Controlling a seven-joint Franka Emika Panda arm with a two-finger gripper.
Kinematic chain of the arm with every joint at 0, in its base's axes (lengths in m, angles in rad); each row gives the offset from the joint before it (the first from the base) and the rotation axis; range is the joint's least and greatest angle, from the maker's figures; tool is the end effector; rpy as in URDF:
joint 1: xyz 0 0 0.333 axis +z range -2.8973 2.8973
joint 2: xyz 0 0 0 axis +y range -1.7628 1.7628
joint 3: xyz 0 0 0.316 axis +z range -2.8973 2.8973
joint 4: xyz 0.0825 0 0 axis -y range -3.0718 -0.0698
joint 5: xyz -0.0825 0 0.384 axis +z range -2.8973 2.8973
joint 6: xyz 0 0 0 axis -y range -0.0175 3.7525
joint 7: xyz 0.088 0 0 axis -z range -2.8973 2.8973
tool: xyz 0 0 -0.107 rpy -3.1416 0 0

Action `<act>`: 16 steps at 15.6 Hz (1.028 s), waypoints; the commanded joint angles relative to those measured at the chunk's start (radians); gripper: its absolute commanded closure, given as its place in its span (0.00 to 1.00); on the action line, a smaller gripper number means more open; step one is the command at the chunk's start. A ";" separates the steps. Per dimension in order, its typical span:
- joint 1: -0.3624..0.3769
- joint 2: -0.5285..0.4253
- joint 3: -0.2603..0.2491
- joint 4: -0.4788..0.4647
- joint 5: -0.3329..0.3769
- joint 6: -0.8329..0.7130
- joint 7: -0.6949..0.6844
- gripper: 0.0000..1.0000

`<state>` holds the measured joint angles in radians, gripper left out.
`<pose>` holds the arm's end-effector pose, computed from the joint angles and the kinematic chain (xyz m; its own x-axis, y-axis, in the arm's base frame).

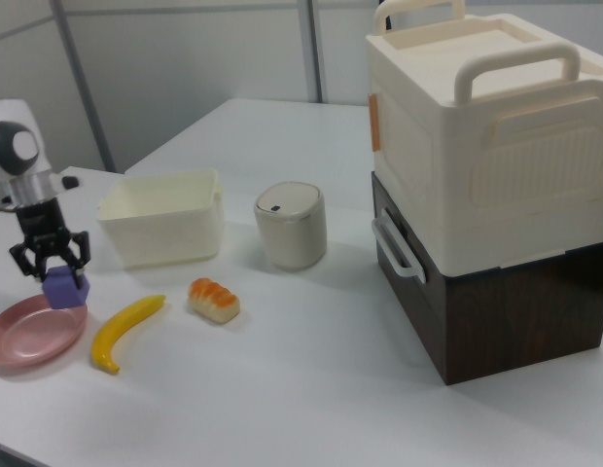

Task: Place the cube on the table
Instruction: 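Lift the cube off the plate and set it on the table beside it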

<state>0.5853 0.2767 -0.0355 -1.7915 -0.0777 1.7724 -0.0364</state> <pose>0.5108 0.3065 0.3761 0.7874 0.5415 -0.2947 0.5823 -0.8102 0.0672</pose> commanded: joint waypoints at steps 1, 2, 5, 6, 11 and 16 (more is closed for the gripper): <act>-0.083 -0.037 -0.014 -0.006 -0.036 -0.024 -0.057 0.85; -0.114 -0.037 -0.014 -0.008 -0.056 -0.024 -0.069 0.84; -0.215 -0.039 -0.014 -0.011 -0.071 -0.024 -0.129 0.74; -0.249 -0.040 -0.014 -0.011 -0.073 -0.024 -0.154 0.67; -0.358 -0.057 -0.014 -0.008 -0.091 -0.024 -0.174 0.00; -0.447 -0.152 -0.014 0.016 -0.082 -0.050 -0.160 0.00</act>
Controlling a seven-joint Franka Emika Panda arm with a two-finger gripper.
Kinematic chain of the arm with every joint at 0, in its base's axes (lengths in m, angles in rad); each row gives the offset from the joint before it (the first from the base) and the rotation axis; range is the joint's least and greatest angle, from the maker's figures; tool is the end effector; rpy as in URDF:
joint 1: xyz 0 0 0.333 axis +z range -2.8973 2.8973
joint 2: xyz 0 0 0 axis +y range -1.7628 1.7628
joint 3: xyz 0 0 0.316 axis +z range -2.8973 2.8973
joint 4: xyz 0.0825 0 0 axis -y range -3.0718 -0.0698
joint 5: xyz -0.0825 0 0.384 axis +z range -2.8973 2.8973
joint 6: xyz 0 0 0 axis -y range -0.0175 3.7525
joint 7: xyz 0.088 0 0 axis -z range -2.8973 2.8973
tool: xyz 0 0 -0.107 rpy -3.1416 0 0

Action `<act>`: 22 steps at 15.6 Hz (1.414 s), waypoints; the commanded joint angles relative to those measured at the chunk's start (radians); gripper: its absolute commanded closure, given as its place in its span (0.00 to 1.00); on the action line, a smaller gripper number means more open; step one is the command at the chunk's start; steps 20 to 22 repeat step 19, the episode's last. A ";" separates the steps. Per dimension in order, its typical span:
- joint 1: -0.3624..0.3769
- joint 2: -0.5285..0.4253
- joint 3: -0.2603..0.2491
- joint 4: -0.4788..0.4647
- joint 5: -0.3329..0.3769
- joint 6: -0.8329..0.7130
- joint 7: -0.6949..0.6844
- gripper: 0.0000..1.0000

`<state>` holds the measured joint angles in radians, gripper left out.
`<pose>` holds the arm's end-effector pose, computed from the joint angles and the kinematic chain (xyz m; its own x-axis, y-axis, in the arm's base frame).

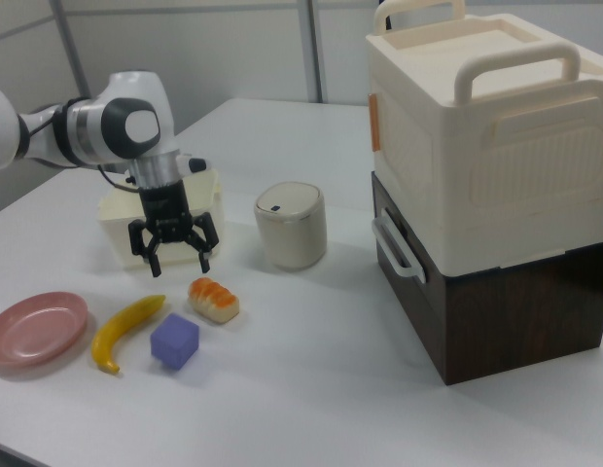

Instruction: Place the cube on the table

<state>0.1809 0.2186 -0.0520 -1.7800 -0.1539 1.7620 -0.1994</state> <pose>0.5902 0.0645 0.4160 0.9028 0.3414 -0.2616 0.3773 -0.9206 0.1008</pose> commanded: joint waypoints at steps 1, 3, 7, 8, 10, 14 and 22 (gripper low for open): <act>-0.064 -0.103 0.003 0.026 -0.003 -0.053 0.011 0.00; -0.095 -0.107 0.003 0.097 0.001 -0.090 0.082 0.00; -0.115 -0.108 0.000 0.178 0.043 -0.089 0.267 0.00; -0.116 -0.113 -0.002 0.186 0.059 -0.087 0.282 0.00; -0.124 -0.143 0.000 0.186 0.063 -0.085 0.291 0.00; -0.124 -0.179 0.001 0.183 0.134 -0.059 0.354 0.00; -0.123 -0.185 0.003 0.183 0.134 -0.070 0.353 0.00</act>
